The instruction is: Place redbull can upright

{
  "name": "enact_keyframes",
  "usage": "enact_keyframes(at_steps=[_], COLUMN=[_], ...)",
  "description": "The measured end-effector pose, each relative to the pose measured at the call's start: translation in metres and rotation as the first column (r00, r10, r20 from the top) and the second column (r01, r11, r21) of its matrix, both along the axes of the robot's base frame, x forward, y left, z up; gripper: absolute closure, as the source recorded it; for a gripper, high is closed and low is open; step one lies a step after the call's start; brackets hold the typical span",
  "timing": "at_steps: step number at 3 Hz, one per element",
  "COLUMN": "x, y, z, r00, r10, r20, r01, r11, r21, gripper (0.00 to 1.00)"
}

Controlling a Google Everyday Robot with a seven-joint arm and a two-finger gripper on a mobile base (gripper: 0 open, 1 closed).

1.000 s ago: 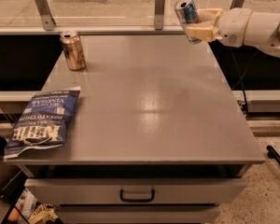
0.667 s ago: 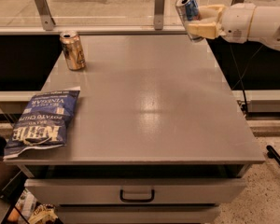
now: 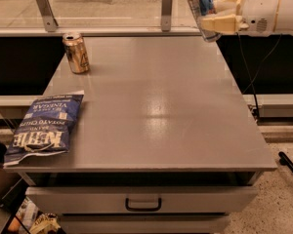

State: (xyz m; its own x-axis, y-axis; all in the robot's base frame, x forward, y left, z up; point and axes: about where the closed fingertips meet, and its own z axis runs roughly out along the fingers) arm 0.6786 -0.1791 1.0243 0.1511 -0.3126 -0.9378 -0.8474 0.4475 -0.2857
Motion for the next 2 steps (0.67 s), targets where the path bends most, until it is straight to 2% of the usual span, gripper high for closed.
enact_keyframes(at_steps=[1,2], x=[-0.0142,-0.0162], y=[0.0028,0.0075], z=[0.0001,-0.0028], r00=[0.9942,0.9913], r10=[0.014,0.018], r20=[-0.107,-0.131], r01=[-0.003,0.002], r11=[0.995,0.988], r21=[0.102,0.151], gripper=[1.00,1.00])
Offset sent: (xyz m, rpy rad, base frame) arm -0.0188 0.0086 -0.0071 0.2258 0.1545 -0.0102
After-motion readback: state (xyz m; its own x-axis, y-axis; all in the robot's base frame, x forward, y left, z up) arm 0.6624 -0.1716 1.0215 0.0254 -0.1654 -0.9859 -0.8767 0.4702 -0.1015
